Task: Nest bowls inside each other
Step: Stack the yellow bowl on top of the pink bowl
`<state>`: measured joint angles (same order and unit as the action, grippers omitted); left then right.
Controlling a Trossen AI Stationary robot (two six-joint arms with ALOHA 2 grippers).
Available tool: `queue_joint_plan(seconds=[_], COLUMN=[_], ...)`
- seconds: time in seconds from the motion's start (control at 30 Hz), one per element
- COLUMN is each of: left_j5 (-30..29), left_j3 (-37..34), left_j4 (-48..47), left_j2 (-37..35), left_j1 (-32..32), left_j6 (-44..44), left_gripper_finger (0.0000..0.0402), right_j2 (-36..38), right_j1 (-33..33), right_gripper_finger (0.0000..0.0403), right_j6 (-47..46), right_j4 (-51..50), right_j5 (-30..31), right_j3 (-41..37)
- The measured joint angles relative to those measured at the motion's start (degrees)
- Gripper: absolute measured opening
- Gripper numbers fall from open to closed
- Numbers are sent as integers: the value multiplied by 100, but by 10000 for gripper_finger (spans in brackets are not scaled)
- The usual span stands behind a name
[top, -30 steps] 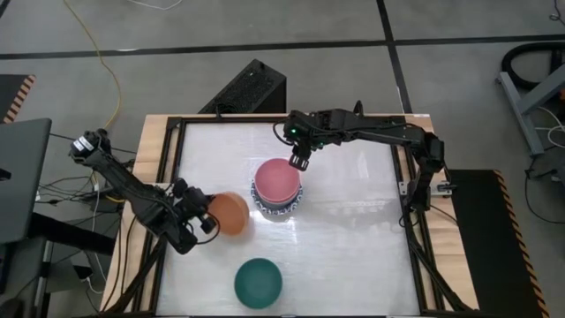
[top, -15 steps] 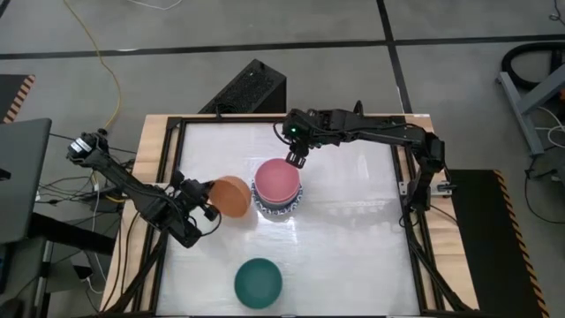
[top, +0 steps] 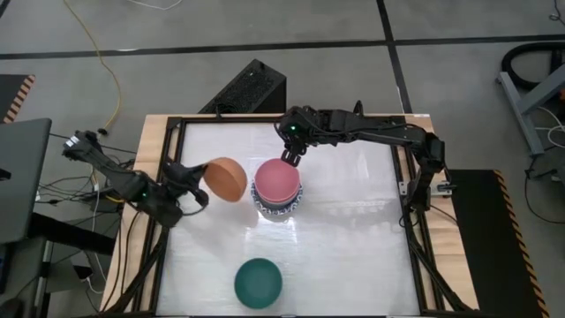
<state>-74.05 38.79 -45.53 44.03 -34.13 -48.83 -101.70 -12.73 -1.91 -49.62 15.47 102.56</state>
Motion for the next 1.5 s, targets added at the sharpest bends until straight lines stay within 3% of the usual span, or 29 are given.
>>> queue_joint_plan(seconds=[0.17, 0.33, 0.53, 0.77, 0.97, 1.23, 1.5], left_j5=[-146, 520, 1053, 1623, 1518, 1480, 1534], left_j3=[2, 2, 7, 7, 7, 7, 7], left_j4=[1175, 2757, 3789, 4447, 4922, 5202, 7071], left_j2=[-557, -849, -1039, -1137, -984, -455, 326], left_j1=[0, 3, 135, 599, 1181, 2079, 2840], left_j6=[1640, 3708, 5181, 6032, 6637, 6758, 7546], left_gripper_finger=[0, 0, 0, 0, 0, 0, 0], right_j2=[31, 185, 424, 787, 847, 778, 769], right_j1=[0, 0, 204, 711, 1203, 1777, 2201], right_gripper_finger=[179, 179, 179, 179, 179, 179, 179], right_j6=[9, 44, 48, 253, 473, 469, 0], right_j4=[466, 817, 1047, 1066, 1070, 1159, 1110], right_j5=[147, 156, 195, 946, 1918, 3182, 4192], right_j3=[0, 0, -2, -2, -2, -2, -2])
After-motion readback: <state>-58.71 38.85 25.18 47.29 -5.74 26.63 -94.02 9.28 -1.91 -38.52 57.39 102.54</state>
